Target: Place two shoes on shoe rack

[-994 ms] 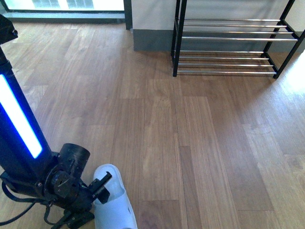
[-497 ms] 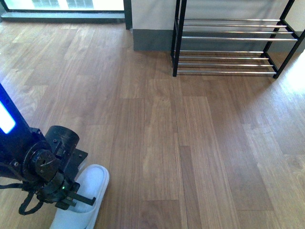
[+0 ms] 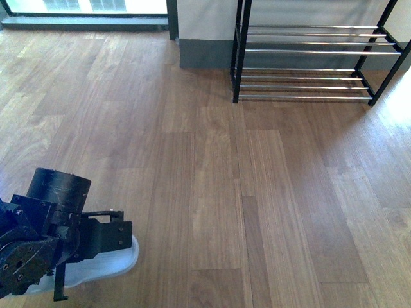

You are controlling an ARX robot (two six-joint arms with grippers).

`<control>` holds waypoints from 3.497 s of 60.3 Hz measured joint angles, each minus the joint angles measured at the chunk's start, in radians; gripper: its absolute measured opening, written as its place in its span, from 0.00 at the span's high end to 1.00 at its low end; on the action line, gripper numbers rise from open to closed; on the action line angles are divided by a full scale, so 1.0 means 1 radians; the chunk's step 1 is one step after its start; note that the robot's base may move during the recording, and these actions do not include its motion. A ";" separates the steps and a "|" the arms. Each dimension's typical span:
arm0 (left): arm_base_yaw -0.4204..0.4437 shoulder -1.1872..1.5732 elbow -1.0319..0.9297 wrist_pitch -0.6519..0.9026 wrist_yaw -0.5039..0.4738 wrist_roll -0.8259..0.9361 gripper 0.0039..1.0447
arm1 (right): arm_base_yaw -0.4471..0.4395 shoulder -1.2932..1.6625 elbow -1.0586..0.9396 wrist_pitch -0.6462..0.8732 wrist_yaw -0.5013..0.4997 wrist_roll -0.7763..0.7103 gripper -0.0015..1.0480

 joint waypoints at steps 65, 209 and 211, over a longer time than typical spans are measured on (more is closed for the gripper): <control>-0.189 -0.123 0.243 -0.065 0.280 -0.695 0.26 | 0.000 0.000 0.000 0.000 0.000 0.000 0.09; 0.232 -2.335 -0.823 -0.460 0.321 -1.393 0.99 | 0.002 -0.002 0.000 0.000 0.000 0.000 0.09; 0.232 -2.348 -0.823 -0.472 0.321 -1.393 0.99 | 0.002 -0.002 0.000 0.000 0.000 0.000 0.09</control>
